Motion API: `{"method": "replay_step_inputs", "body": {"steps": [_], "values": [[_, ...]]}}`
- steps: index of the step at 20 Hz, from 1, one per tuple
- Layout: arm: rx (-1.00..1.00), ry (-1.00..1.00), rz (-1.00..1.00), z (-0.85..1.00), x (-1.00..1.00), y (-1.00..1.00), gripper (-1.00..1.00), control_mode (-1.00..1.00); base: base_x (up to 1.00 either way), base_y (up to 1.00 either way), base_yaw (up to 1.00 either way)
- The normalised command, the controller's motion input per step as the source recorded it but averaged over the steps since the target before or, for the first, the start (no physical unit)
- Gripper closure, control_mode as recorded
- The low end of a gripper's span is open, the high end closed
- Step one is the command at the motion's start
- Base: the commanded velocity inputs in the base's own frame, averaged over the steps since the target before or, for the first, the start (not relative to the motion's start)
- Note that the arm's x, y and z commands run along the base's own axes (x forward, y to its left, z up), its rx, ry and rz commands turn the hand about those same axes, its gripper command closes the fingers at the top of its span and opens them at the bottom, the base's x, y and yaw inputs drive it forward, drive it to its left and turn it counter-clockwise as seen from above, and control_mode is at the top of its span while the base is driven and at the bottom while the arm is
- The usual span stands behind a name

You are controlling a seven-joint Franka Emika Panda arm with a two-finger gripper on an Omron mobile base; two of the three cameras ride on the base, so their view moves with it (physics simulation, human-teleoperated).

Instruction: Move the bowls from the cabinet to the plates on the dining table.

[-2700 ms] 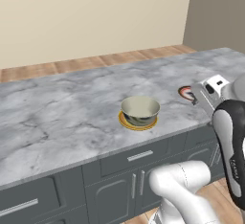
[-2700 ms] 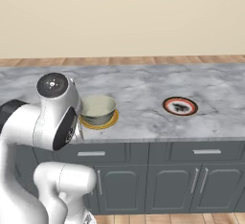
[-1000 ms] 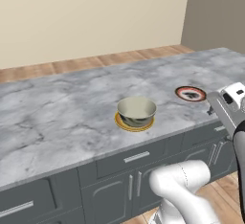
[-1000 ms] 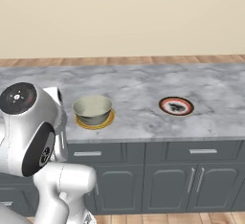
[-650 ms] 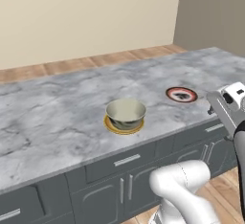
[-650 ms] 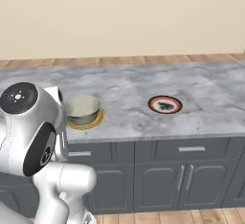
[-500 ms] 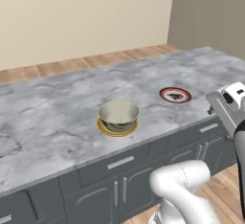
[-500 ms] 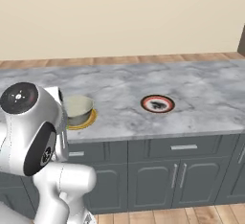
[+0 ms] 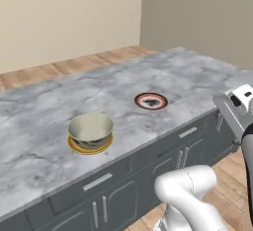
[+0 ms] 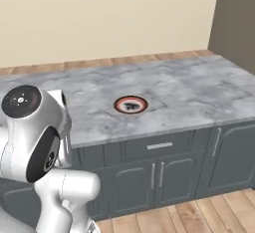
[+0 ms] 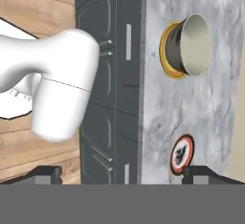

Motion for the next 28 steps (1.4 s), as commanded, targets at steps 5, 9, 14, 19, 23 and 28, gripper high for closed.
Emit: {"method": "replay_step_inputs", "body": {"steps": [5,9,14,19,23,28], "values": [[0.00,0.00,0.00,0.00,0.00,0.00,-1.00,1.00,0.23,-0.30,-0.35],[0.00,0.00,0.00,0.00,0.00,0.00,-1.00,1.00,0.21,-0.27,-0.38],[0.00,0.00,0.00,0.00,0.00,0.00,-1.00,1.00,0.20,-0.23,-0.39],[0.00,0.00,0.00,0.00,0.00,0.00,-1.00,1.00,0.20,-0.22,-0.40],[0.00,0.00,0.00,0.00,0.00,0.00,-1.00,1.00,0.20,-0.21,-0.40],[0.00,0.00,0.00,0.00,0.00,0.00,-1.00,1.00,0.18,-0.20,-0.41]]}}
